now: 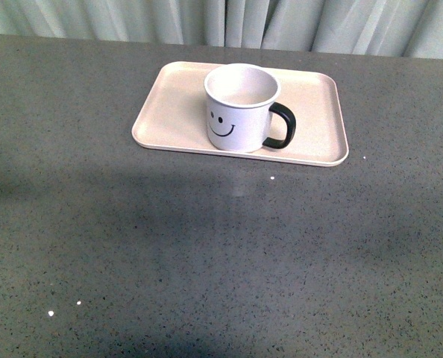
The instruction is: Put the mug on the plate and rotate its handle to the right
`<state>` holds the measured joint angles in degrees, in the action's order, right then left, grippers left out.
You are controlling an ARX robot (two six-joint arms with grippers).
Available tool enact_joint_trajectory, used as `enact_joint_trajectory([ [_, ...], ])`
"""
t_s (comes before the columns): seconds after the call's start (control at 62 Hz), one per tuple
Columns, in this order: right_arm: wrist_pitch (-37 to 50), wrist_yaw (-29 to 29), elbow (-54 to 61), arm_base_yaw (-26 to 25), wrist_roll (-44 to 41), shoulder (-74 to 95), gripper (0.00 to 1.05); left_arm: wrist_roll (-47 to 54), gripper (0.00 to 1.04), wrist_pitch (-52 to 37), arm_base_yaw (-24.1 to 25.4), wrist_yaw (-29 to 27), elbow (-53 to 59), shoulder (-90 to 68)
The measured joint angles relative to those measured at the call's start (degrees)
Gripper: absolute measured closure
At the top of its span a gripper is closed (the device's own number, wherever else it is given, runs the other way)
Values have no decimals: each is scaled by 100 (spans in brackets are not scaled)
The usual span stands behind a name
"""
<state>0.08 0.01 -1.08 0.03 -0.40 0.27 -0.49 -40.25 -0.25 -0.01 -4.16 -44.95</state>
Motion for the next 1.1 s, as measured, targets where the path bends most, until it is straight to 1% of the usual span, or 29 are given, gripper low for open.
enact_joint_trajectory([
  [0.065, 0, 0, 0, 0, 0, 0, 9, 2, 103, -225, 0, 2, 175, 57],
  [0.097, 0, 0, 0, 0, 0, 0, 9, 2, 103, -199, 2, 2, 232, 107],
  [0.339, 0, 0, 0, 0, -2, 0, 9, 4, 103, 820, 2, 2, 339, 1224],
  [0.694, 0, -2, 0, 0, -2, 0, 9, 4, 103, 1974, 2, 2, 341, 2446],
  [1.097, 0, -2, 0, 0, 0, 0, 9, 4, 103, 2800, 2, 2, 341, 3276],
])
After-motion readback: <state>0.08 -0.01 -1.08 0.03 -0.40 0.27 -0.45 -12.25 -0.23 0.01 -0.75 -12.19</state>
